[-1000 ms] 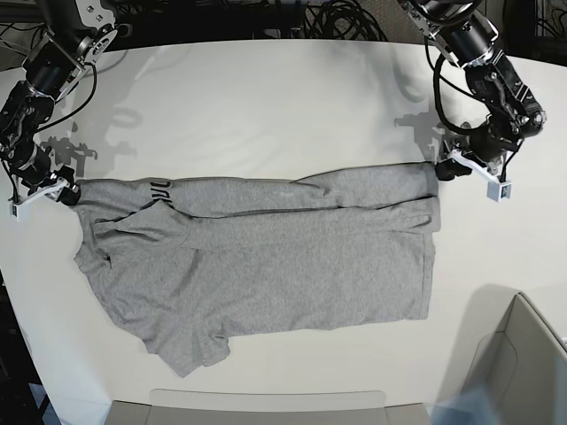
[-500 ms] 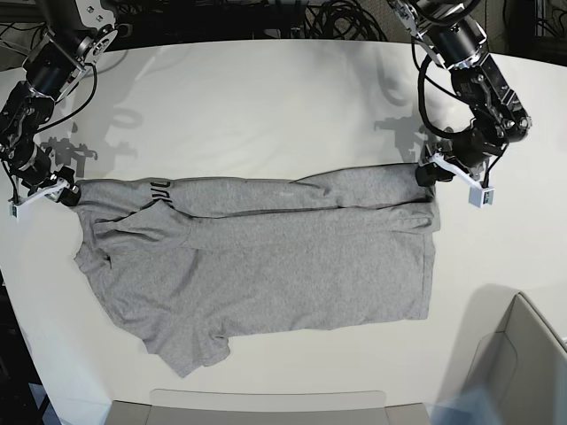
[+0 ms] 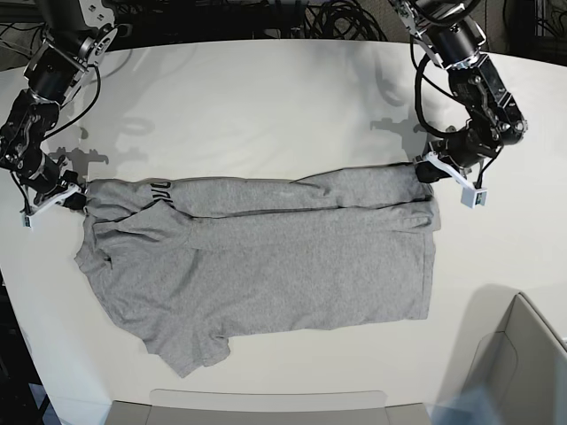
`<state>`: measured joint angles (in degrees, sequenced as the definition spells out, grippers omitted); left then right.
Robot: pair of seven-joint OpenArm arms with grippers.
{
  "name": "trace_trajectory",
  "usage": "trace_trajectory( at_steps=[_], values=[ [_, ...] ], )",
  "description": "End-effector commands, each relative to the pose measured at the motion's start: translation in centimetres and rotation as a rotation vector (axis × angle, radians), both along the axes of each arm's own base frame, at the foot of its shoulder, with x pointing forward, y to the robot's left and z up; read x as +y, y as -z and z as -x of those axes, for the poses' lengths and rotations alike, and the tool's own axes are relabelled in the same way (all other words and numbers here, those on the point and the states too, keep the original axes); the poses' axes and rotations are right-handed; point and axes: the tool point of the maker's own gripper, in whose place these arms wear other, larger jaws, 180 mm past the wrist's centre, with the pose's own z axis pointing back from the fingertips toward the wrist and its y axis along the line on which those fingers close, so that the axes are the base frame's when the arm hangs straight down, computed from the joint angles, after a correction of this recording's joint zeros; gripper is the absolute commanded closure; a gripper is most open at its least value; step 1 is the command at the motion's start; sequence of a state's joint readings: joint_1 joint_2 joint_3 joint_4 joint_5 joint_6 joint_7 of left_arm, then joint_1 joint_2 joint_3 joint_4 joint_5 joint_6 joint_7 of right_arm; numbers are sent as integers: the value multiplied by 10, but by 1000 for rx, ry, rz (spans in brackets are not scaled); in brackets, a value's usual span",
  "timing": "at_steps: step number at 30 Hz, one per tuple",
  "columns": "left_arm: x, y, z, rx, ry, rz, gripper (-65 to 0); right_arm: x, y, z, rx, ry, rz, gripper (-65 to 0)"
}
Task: Fold the T-shirt properly
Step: 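Regrasp the folded edge corners with both grippers, then drag the shirt by its folded edge toward the arms with both grippers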
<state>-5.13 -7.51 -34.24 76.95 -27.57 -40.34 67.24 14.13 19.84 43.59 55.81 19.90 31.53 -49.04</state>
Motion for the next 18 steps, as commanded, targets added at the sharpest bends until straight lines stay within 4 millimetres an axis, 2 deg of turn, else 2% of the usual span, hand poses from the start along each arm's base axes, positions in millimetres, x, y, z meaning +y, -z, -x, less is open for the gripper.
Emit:
trace_trajectory(
  at_steps=[1,6,9,14,18],
  values=[
    [10,5,9,55,9,-40,0,-12,-23,-14,-70,10,21,0],
    [20,2,10,60,8,-62,0,-32,-27,-10,-52,80,41,0],
    [26,4,18,76,9,-77,0,-42,-29,-6,-40,92,59,0],
    [26,5,20,81,9,-79,0,-45,-24,3,-21,93,65,0],
    [27,11,31,103,9,-80,0,-46,-12,18,19,91,71,0]
  ],
)
